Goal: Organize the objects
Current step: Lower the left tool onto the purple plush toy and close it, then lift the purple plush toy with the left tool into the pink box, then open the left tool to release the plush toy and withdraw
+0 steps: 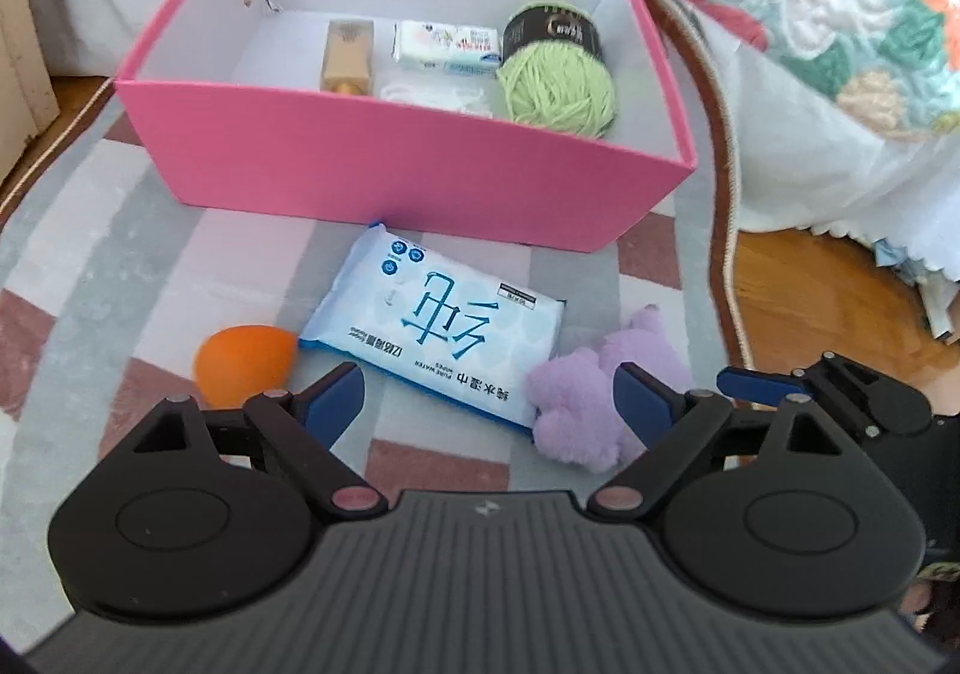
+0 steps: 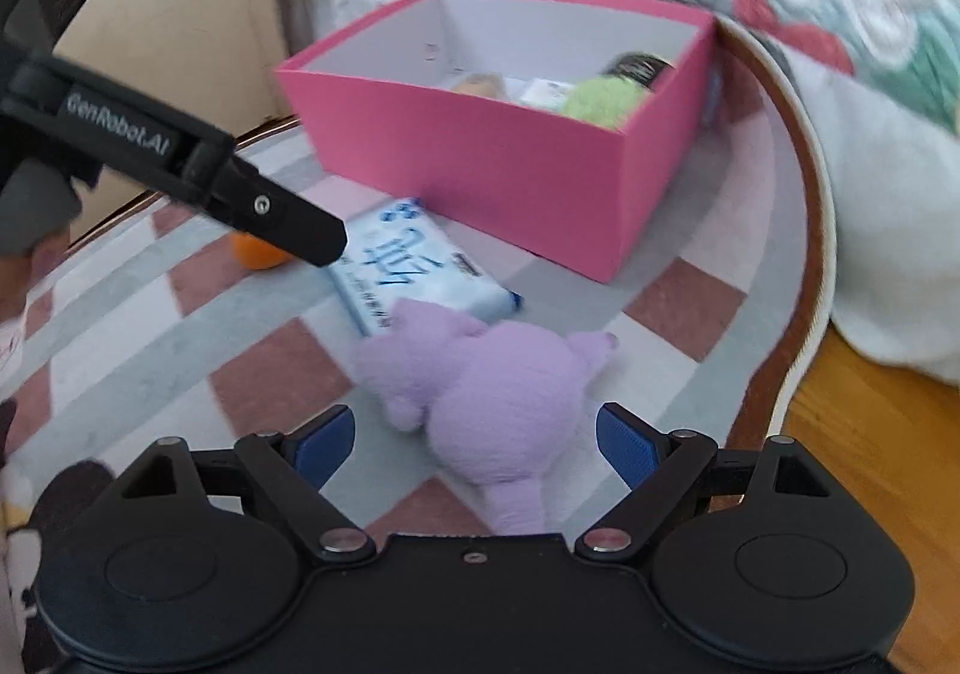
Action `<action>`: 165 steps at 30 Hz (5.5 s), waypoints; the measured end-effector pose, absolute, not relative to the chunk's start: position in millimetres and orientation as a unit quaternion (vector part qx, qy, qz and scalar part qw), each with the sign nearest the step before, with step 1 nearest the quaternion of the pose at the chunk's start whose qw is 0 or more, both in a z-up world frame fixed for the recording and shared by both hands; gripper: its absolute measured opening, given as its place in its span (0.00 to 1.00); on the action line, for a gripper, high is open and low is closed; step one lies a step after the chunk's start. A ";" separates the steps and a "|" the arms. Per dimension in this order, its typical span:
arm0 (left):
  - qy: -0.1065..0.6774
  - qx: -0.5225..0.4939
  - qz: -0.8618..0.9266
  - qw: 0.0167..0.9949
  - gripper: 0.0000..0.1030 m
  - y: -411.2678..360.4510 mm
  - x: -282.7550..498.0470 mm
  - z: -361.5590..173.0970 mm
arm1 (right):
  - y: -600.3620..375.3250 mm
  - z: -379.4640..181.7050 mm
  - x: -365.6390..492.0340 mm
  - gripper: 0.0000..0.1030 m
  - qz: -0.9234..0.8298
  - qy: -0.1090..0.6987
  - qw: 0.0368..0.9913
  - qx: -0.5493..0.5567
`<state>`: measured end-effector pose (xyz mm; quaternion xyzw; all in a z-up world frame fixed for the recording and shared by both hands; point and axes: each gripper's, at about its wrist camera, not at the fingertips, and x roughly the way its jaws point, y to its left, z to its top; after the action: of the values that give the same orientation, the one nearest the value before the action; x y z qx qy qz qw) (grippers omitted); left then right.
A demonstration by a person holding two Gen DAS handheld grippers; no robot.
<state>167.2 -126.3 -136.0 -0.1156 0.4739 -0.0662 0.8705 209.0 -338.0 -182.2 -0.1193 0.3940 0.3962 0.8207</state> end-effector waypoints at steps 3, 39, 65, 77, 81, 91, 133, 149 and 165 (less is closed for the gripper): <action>0.479 -0.113 -0.078 0.867 0.88 -135.8 174.0 -147.2 | -342.3 -188.3 216.3 0.88 0.407 0.408 0.812 -0.089; 0.520 -0.131 -0.128 0.834 0.36 -157.2 141.0 -145.7 | -329.1 -180.0 180.4 0.69 0.405 0.466 0.782 -0.088; 0.499 -0.110 -0.132 0.849 0.36 -107.8 90.9 -12.5 | -286.1 -46.1 137.0 0.77 0.444 0.444 0.772 -0.095; 0.467 -0.089 -0.095 0.874 0.36 -80.2 132.4 44.0 | -251.0 17.1 177.9 0.77 0.461 0.390 0.792 -0.087; 0.460 -0.070 -0.069 0.882 0.36 -68.1 165.2 55.3 | -226.9 24.3 205.4 0.77 0.465 0.380 0.795 -0.084; 0.474 -0.066 -0.004 0.878 0.31 -28.3 263.3 11.2 | -165.0 -9.4 282.1 0.60 0.461 0.401 0.790 -0.050; 0.501 -0.224 -0.033 0.836 0.22 -38.1 316.2 -114.1 | -215.9 -148.0 375.4 0.39 0.357 0.537 0.757 0.109; 0.438 -0.224 0.021 0.870 0.22 2.9 305.6 -78.8 | -126.9 -145.9 362.0 0.24 0.424 0.510 0.747 0.052; 0.424 -0.229 0.041 0.875 0.22 17.1 302.2 -75.3 | -80.8 -156.8 354.0 0.17 0.434 0.442 0.778 -0.105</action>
<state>302.2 17.1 -75.3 -0.2286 0.4243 0.0414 0.8752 354.0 -80.8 -156.8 -0.1047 0.4415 0.4345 0.7780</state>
